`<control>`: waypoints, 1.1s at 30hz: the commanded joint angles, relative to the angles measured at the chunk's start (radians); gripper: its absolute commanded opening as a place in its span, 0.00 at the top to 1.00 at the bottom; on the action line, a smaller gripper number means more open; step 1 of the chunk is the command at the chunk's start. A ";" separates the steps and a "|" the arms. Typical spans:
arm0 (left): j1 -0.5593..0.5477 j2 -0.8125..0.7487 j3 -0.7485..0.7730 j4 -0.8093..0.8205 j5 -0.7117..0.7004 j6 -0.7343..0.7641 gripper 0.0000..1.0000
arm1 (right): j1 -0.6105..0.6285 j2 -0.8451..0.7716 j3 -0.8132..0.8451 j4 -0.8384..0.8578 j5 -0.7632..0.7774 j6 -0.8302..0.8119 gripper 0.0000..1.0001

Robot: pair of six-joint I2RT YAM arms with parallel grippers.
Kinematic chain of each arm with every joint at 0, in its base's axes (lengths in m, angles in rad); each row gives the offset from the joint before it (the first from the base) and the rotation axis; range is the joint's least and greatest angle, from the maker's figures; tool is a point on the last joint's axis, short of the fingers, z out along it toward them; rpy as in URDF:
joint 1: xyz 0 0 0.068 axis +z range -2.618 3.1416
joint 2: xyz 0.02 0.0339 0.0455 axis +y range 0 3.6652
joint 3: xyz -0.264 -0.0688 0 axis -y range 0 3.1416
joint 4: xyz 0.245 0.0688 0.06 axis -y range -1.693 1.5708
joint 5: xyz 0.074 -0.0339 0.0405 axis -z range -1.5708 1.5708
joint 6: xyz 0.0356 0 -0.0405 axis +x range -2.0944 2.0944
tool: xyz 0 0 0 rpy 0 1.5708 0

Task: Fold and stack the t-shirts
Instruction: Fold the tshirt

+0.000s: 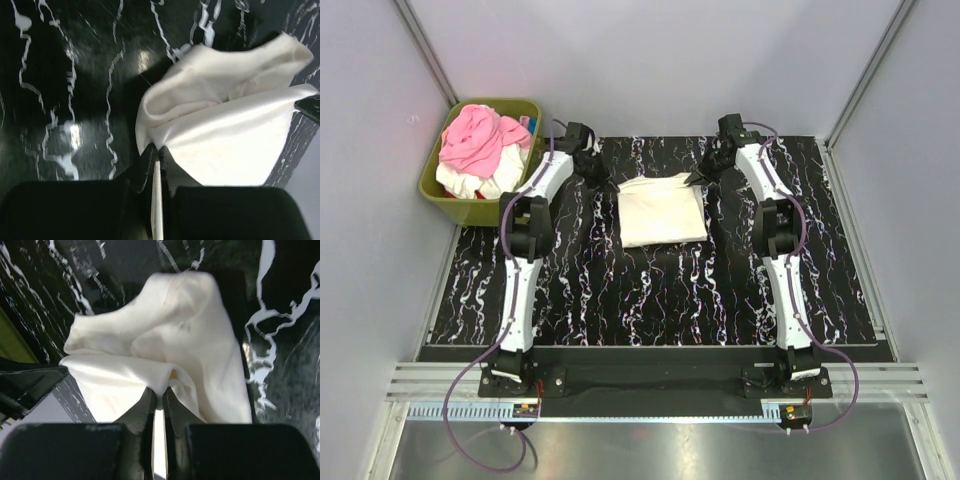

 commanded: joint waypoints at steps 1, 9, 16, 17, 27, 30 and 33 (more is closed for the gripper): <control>0.032 0.062 0.078 0.058 0.111 -0.022 0.93 | -0.038 0.027 0.016 0.094 -0.012 0.061 0.99; 0.042 0.097 0.100 0.227 0.197 -0.094 0.89 | -0.046 -0.011 -0.075 0.202 -0.034 0.046 1.00; 0.038 -0.069 -0.011 0.333 0.196 -0.137 0.86 | -0.071 -0.199 -0.229 0.214 0.003 0.005 1.00; 0.038 -0.070 0.003 0.342 0.200 -0.142 0.83 | -0.075 -0.218 -0.251 0.231 0.006 0.008 1.00; 0.024 0.045 0.092 0.432 0.248 -0.218 0.69 | -0.127 -0.260 -0.314 0.252 -0.026 0.017 1.00; 0.013 0.011 0.004 0.452 0.242 -0.188 0.66 | -0.130 -0.278 -0.317 0.246 -0.039 0.003 1.00; 0.003 -0.061 -0.139 0.478 0.216 -0.143 0.66 | -0.138 -0.318 -0.328 0.229 -0.040 -0.017 1.00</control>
